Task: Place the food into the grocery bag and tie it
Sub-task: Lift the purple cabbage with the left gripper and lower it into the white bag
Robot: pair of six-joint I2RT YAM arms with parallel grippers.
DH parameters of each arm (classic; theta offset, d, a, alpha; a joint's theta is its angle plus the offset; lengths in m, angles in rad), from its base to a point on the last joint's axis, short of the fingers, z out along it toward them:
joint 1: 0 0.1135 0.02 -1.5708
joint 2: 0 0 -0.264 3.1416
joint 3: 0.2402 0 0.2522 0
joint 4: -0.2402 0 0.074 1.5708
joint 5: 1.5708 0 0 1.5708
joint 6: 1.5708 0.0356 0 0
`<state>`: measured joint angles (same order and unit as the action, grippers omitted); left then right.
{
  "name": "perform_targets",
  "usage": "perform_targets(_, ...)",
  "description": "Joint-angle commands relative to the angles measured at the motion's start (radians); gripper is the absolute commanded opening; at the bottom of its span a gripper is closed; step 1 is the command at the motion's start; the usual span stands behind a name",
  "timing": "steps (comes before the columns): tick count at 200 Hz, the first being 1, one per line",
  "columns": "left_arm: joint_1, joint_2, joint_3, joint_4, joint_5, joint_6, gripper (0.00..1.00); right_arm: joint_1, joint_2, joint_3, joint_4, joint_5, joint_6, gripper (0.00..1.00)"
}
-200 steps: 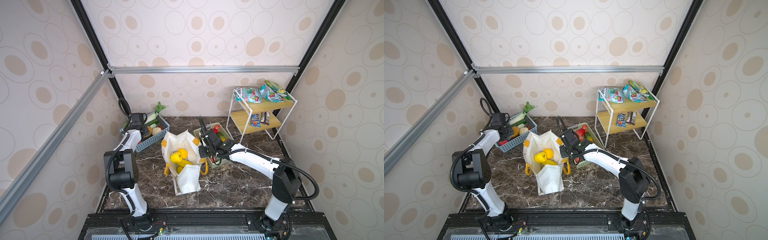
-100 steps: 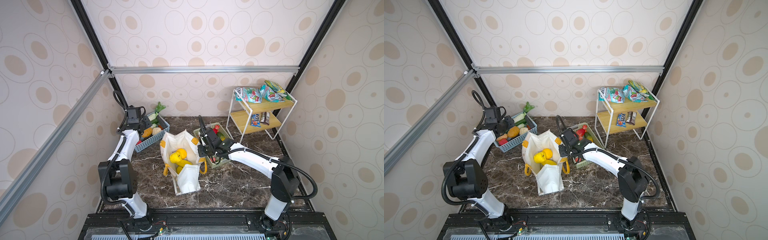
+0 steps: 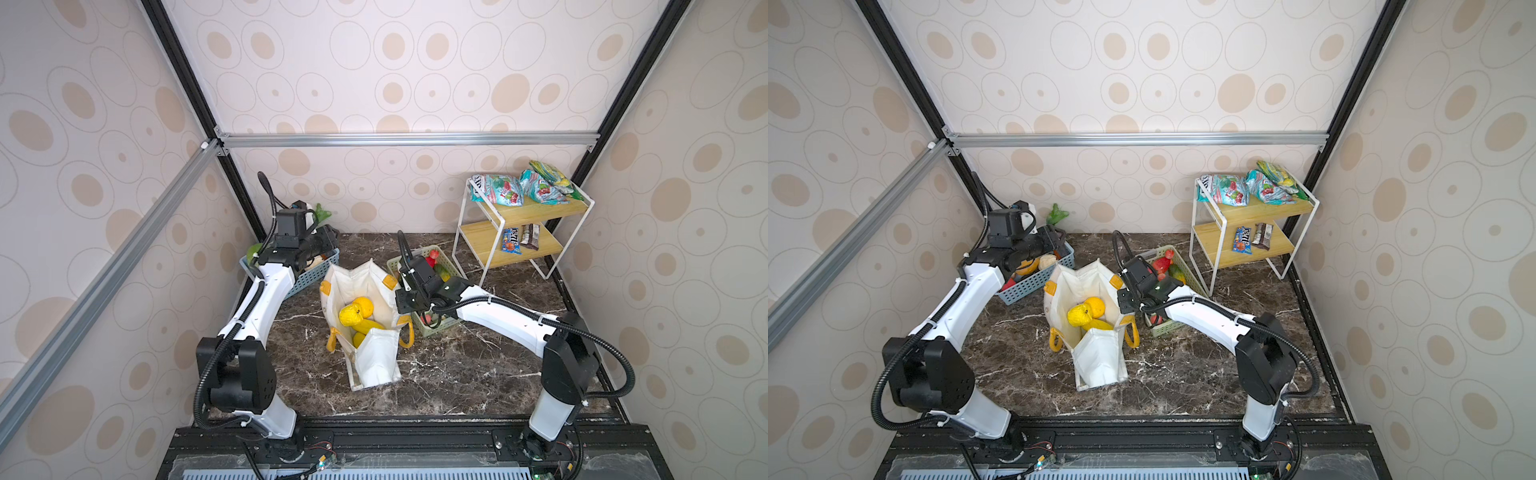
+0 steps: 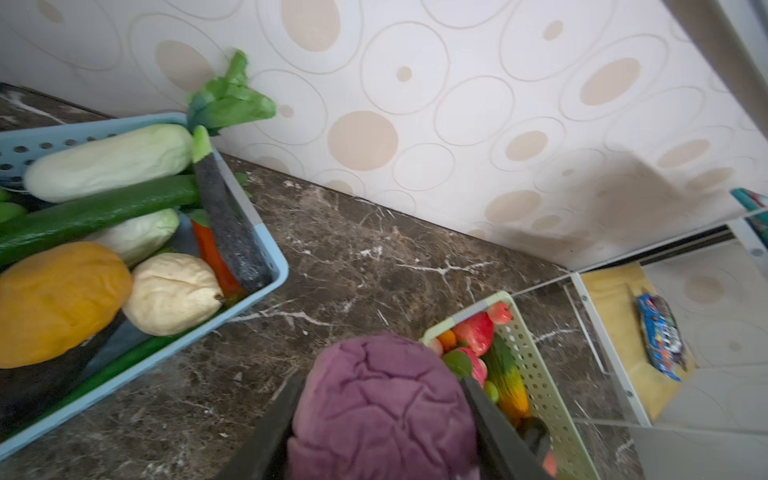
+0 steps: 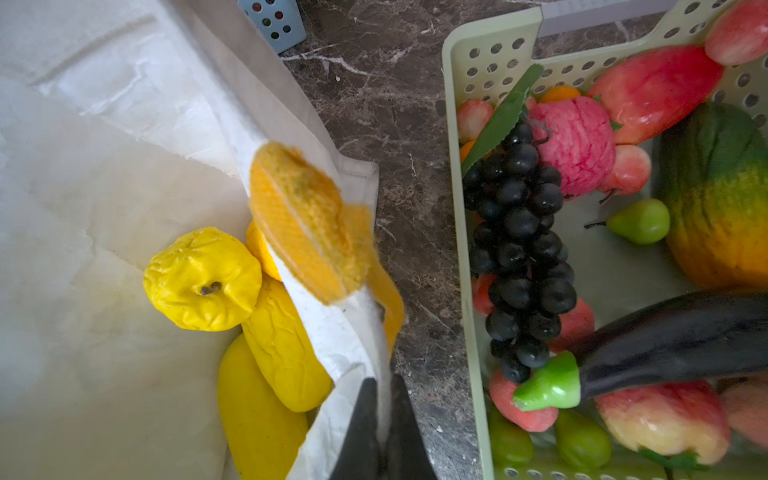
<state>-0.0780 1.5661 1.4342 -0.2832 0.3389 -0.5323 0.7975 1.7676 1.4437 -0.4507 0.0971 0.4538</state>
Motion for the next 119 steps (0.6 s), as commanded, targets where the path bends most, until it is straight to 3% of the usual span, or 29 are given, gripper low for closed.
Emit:
perform_targets(1, -0.029, -0.058, -0.035, 0.030, 0.094, -0.010, 0.55, 0.011, 0.017, 0.011, -0.016, 0.002, 0.022, 0.05)
perform_targets(50, -0.111, -0.117, -0.104, 0.036, 0.213, 0.045, 0.55, 0.010, 0.036, 0.018, -0.014, -0.006, 0.037, 0.06)
perform_targets(119, -0.207, -0.170, -0.216, 0.011, 0.239, 0.112, 0.55, 0.010, 0.041, 0.019, -0.003, 0.000, 0.065, 0.06)
